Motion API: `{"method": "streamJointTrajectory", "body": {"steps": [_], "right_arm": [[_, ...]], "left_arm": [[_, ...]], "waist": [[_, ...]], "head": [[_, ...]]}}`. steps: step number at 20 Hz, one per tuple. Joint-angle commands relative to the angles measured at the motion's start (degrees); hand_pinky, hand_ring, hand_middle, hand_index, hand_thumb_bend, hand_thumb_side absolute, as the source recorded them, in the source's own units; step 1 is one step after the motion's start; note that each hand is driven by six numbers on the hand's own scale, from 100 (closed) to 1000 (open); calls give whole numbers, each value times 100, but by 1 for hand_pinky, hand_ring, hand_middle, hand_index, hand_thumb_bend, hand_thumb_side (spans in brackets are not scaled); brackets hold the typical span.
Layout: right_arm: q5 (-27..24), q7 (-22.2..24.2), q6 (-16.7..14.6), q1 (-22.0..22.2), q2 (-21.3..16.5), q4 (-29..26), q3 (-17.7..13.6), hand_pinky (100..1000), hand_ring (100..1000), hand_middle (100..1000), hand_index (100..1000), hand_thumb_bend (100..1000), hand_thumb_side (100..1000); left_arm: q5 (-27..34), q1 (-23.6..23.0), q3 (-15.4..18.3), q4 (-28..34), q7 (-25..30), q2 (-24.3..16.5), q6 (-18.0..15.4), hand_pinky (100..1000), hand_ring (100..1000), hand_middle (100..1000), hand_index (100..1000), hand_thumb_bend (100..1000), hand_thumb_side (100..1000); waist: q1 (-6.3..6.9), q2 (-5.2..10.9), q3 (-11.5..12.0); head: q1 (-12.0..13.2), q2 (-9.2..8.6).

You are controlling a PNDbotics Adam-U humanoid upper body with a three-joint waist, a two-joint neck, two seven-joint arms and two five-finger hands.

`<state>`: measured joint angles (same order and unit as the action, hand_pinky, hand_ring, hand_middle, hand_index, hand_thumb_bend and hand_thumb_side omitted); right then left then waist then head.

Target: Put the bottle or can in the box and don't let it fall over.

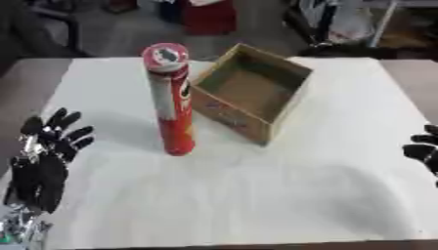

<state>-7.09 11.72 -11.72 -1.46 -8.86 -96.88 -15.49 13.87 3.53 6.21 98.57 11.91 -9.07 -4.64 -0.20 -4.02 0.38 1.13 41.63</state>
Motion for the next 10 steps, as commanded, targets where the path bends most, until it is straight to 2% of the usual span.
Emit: {"method": "streamJointTrajectory", "body": {"steps": [1, 10], "right_arm": [[-21, 8, -14, -50, -78, -101, -13, 730, 664, 651, 816, 100, 842], [-22, 13, -19, -53, -80, -99, -13, 730, 664, 651, 817, 100, 842]], "left_arm": [[6, 57, -2, 117, 20, -64, -10, 860, 828, 900, 1000, 319, 1000], [3, 62, -4, 120, 24, -66, -11, 860, 830, 901, 1000, 318, 1000]], "waist": [[-9, 76, 7], [-10, 76, 6]], "head": [[9, -59], [12, -65]]}}
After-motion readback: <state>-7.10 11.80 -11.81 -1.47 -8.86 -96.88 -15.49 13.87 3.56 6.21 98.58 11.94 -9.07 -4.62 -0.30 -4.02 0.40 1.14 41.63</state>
